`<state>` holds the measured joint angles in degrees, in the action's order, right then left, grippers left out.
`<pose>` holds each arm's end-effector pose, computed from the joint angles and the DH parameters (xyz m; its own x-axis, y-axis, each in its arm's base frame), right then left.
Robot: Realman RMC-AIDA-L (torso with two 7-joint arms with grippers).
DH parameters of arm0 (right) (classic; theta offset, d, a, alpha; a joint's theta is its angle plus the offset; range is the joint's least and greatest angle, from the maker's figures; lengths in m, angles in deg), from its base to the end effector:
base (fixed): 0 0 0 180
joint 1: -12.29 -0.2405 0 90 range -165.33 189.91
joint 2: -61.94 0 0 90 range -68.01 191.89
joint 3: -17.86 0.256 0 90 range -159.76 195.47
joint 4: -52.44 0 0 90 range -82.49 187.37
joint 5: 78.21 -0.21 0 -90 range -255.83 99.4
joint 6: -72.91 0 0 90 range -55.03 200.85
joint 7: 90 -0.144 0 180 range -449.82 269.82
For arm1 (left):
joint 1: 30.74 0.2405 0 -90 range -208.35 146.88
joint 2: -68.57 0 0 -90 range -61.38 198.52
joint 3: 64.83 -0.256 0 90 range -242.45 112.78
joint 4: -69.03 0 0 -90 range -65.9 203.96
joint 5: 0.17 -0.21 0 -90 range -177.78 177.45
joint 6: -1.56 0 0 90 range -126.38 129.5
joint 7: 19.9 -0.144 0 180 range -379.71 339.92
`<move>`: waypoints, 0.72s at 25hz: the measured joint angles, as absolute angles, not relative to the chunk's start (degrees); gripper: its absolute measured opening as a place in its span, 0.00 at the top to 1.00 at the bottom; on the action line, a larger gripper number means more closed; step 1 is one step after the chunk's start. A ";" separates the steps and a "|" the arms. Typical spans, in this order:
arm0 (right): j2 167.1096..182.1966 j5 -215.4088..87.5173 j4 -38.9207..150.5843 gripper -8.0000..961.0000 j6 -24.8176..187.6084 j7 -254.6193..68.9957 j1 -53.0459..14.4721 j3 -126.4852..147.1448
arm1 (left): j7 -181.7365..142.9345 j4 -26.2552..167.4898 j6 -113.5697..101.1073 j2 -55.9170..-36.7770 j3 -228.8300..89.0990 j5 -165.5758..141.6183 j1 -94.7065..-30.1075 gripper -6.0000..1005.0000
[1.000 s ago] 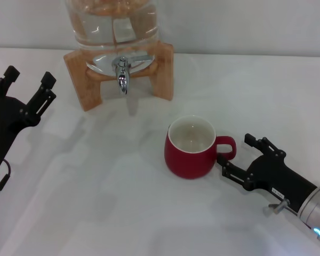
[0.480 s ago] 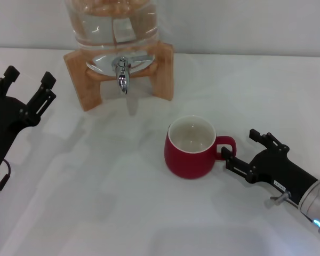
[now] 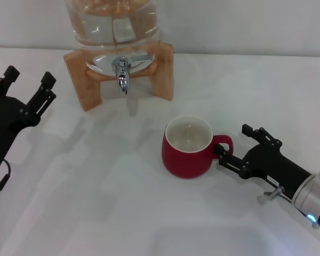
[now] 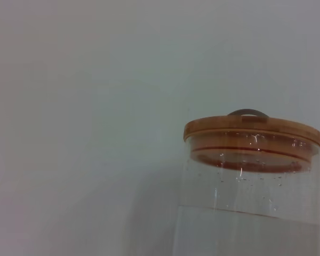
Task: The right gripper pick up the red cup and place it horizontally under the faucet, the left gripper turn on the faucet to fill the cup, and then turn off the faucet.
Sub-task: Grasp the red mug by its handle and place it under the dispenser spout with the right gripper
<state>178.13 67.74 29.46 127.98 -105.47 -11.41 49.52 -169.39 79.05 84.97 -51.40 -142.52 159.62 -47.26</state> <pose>0.2783 0.3007 -0.0993 0.7515 -0.1484 -0.6428 -0.5794 -0.6145 -0.5354 -0.3222 0.2814 0.0027 0.5252 -0.1368 0.8399 0.7579 -0.3737 -0.5347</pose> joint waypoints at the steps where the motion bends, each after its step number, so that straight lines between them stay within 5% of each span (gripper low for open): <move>1: 178.13 67.75 29.42 0.11 127.82 -105.47 -11.47 49.56 | -169.40 79.04 84.97 -51.40 -142.53 159.62 -47.25 0.11; 18: 178.13 63.56 29.31 0.11 125.52 -105.50 -12.32 49.85 | -169.40 79.05 85.22 -51.49 -142.53 159.49 -47.66 0.11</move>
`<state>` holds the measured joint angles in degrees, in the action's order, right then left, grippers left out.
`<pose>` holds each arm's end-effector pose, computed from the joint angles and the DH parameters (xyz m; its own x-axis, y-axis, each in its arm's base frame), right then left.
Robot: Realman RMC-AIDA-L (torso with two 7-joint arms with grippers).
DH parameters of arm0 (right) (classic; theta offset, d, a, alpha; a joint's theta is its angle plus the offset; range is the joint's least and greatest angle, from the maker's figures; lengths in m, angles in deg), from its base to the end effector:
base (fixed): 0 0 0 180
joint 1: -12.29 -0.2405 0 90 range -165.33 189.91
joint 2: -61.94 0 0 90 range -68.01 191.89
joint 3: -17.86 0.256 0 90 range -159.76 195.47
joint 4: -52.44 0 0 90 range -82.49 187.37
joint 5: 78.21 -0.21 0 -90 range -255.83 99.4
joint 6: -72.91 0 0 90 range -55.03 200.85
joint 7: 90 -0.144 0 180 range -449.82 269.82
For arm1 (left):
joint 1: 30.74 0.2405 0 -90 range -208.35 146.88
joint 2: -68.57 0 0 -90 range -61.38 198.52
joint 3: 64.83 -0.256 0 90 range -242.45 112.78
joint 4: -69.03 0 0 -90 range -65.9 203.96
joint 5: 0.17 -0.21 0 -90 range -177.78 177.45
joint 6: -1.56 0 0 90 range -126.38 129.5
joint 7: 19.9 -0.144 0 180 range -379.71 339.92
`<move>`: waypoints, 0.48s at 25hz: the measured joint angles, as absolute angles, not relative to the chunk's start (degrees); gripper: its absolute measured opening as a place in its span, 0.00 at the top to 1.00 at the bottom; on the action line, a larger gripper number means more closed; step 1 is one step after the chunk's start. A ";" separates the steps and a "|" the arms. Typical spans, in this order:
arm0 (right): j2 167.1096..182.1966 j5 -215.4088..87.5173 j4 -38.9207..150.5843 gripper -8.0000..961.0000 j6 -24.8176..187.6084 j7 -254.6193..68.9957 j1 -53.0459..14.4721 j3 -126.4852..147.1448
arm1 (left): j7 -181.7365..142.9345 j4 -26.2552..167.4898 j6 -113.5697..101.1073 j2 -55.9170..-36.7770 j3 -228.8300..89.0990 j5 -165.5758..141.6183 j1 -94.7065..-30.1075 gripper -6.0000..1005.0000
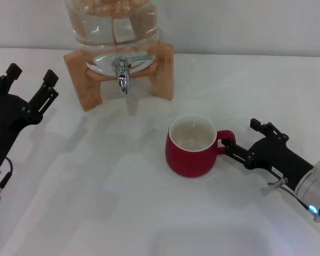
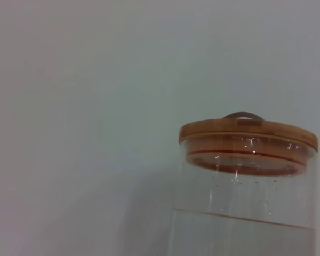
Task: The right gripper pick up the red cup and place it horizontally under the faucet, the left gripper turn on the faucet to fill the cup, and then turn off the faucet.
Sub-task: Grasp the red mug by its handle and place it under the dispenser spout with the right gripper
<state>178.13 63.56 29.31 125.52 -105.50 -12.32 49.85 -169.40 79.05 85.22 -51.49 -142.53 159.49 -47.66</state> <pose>0.2813 0.3112 -0.0958 0.7323 -0.1807 -0.6566 -0.6255 -0.5597 -0.5435 -0.3192 0.2833 0.0021 0.5223 -0.1425 0.8408 0.7541 -0.3832 -0.5334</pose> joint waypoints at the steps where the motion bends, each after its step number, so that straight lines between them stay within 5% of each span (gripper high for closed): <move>1: 178.13 63.02 29.32 0.11 125.48 -105.51 -12.32 49.85 | -169.40 79.05 85.19 -51.49 -142.52 159.43 -47.74 0.11; 12: 178.13 62.42 29.05 0.11 123.47 -105.74 -12.60 51.00 | -169.40 79.05 84.97 -51.49 -142.52 159.49 -48.14 0.11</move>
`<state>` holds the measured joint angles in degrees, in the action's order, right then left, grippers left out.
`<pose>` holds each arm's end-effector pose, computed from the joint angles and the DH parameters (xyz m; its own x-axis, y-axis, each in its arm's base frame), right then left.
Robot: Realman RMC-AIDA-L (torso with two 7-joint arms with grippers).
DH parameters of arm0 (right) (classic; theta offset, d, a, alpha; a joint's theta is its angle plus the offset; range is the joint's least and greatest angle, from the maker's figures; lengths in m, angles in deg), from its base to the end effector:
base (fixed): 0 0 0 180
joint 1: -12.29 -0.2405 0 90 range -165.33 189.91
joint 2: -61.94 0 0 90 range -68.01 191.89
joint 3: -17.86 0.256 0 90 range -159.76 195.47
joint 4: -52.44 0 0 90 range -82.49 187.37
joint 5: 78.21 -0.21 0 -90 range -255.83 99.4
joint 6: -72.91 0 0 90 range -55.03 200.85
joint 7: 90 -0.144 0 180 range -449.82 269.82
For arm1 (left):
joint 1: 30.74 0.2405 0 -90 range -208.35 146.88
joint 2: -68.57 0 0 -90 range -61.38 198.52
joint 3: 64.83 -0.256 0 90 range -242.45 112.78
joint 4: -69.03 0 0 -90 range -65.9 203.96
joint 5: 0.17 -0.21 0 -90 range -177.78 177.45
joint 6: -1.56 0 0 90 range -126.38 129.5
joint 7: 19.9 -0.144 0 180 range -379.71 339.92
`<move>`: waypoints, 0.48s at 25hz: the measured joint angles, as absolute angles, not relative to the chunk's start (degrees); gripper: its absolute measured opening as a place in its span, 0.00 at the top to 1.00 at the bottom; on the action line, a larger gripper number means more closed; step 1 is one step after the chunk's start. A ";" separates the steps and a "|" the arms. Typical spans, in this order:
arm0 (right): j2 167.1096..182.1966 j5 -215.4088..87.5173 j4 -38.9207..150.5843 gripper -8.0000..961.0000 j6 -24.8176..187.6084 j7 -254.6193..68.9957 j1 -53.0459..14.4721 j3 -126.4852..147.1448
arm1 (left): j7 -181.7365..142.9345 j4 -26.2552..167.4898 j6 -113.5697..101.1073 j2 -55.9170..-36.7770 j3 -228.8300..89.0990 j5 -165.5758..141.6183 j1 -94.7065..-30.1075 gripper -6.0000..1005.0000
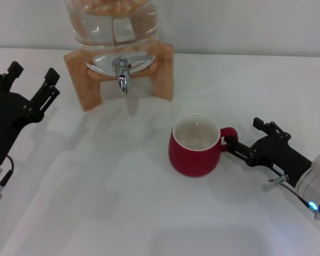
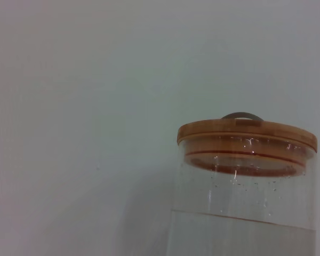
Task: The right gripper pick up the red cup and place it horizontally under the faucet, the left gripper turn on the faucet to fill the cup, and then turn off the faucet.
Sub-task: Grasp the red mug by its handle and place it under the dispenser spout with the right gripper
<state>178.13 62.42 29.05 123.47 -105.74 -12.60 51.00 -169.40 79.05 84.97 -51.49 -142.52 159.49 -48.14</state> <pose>0.2841 0.3166 -0.0942 0.7214 -0.2053 -0.6613 -0.6510 -0.5267 -0.5466 -0.3174 0.2862 0.0018 0.5226 -0.1435 0.8404 0.7518 -0.3873 -0.5336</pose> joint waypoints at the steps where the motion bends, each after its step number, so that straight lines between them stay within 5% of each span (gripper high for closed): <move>1: 178.13 62.40 28.93 0.11 123.08 -105.76 -12.75 51.18 | -169.39 79.05 84.97 -51.49 -142.53 159.50 -48.14 0.11; 12: 178.14 61.34 28.79 0.11 122.47 -105.67 -13.20 51.25 | -169.39 79.05 84.96 -51.49 -142.52 159.53 -48.14 0.11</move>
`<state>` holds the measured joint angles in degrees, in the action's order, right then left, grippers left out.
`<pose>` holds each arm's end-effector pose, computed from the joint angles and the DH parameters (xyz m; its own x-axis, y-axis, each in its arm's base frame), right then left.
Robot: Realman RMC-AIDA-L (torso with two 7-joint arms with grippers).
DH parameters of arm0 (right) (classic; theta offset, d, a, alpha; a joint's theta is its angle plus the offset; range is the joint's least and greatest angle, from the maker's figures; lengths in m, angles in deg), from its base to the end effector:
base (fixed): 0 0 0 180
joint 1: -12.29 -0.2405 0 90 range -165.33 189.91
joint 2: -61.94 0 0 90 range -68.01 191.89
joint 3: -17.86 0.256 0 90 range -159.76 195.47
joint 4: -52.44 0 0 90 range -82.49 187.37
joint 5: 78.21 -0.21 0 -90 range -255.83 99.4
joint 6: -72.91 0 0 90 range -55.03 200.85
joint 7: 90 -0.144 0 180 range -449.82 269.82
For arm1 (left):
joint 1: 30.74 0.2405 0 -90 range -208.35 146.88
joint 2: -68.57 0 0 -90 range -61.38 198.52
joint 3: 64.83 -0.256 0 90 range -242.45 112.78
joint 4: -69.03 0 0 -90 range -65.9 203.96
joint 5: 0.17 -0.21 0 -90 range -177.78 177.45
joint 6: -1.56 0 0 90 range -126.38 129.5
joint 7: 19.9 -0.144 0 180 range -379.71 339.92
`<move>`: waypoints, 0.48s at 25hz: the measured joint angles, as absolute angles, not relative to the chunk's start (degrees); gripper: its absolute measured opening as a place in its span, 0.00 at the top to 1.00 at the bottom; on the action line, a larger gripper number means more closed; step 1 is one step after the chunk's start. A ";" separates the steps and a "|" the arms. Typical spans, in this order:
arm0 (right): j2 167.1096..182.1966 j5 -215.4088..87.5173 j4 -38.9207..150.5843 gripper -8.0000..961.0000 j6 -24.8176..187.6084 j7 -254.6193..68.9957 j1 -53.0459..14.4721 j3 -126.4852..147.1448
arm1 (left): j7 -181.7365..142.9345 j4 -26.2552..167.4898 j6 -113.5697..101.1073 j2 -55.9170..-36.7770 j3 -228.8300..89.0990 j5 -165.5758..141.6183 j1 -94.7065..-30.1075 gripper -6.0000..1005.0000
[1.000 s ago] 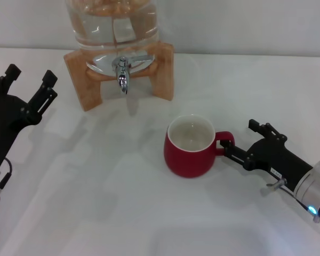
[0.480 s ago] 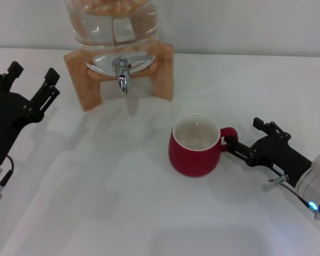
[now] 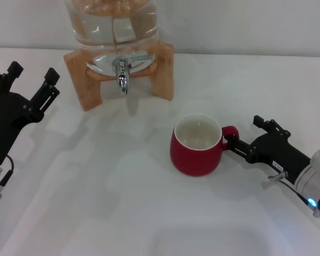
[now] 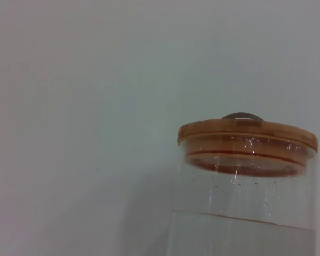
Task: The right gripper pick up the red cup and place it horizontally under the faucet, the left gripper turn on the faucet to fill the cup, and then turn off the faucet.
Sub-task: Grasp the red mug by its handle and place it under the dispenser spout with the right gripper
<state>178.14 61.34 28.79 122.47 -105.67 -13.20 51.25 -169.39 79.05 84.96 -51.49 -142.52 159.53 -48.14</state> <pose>0.2825 0.3213 -0.0938 0.7157 -0.2120 -0.6654 -0.6606 -0.5145 -0.5467 -0.3174 0.2862 0.0019 0.5223 -0.1436 0.8406 0.7522 -0.3867 -0.5335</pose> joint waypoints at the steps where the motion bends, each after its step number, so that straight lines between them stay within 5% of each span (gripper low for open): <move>1: 178.14 60.91 28.79 0.11 122.47 -105.59 -13.20 51.26 | -169.39 79.05 84.96 -51.49 -142.52 159.53 -48.14 0.11; 12: 178.13 60.21 28.97 0.13 122.48 -105.47 -13.13 51.25 | -169.40 78.38 84.94 -51.54 -142.53 159.42 -48.75 0.11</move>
